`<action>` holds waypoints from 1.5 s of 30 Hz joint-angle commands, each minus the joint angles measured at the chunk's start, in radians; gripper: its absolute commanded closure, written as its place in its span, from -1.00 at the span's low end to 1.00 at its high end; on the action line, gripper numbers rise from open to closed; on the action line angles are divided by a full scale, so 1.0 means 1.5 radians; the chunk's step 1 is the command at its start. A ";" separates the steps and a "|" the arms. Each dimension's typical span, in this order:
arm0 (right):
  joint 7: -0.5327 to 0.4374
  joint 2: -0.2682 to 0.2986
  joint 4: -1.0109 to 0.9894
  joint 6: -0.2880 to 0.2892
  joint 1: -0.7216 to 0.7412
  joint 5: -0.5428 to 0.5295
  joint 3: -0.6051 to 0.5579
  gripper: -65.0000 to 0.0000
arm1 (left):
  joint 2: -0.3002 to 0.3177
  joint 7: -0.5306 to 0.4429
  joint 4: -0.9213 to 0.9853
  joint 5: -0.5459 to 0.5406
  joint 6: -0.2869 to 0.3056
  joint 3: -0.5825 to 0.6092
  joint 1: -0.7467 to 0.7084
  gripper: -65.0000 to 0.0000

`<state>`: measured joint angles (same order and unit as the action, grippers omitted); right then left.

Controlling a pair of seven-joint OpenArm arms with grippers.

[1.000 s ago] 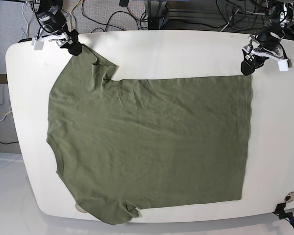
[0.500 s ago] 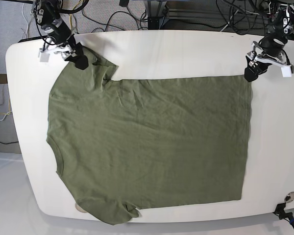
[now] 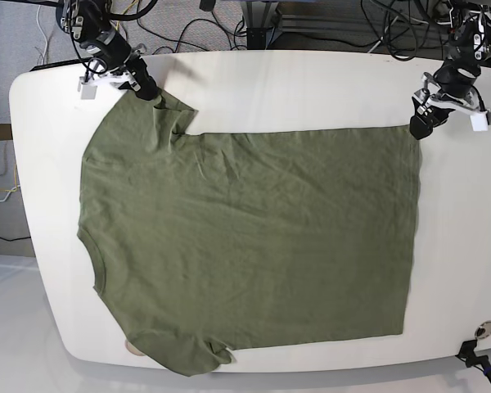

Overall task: Fold the T-shirt properly
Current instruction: 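Grasp the hem corners with both grippers and lift them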

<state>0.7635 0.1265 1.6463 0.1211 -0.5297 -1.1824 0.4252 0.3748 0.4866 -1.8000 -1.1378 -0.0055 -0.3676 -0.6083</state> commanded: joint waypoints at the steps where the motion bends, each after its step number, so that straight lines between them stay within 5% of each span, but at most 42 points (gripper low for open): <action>1: -0.003 0.010 0.008 0.005 -0.002 -0.002 0.005 1.00 | 0.009 -0.005 0.017 -0.004 0.005 -0.002 0.015 -0.04; 5: -0.003 0.011 0.008 0.005 -0.002 -0.002 0.006 1.00 | 0.009 0.014 0.070 -0.004 0.006 0.007 0.064 -0.05; 9: -0.003 0.011 0.008 0.005 -0.002 -0.002 0.003 1.00 | 0.009 0.080 0.138 -0.004 0.006 0.008 0.133 -0.34; 21: -0.003 0.011 0.008 0.005 -0.002 -0.002 0.002 1.00 | 0.007 0.134 0.198 -0.004 0.006 0.062 0.199 -0.28; 29: -0.003 0.011 0.009 0.008 -0.002 -0.002 0.002 1.00 | 0.005 0.131 0.207 -0.005 0.006 0.082 0.210 0.49; 32: -0.003 0.011 0.010 0.049 -0.002 -0.002 0.003 1.00 | 0.005 0.130 0.206 -0.005 0.006 0.057 0.210 1.00; 45: -0.003 0.006 0.198 0.066 -0.113 0.025 0.034 1.00 | 0.007 0.134 0.063 -0.008 0.006 0.024 0.087 1.00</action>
<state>0.7750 0.1261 1.9057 0.2081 -0.6647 -1.1263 0.4561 0.3695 0.6933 -1.6592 -1.1374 -0.0051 -0.3141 -0.4484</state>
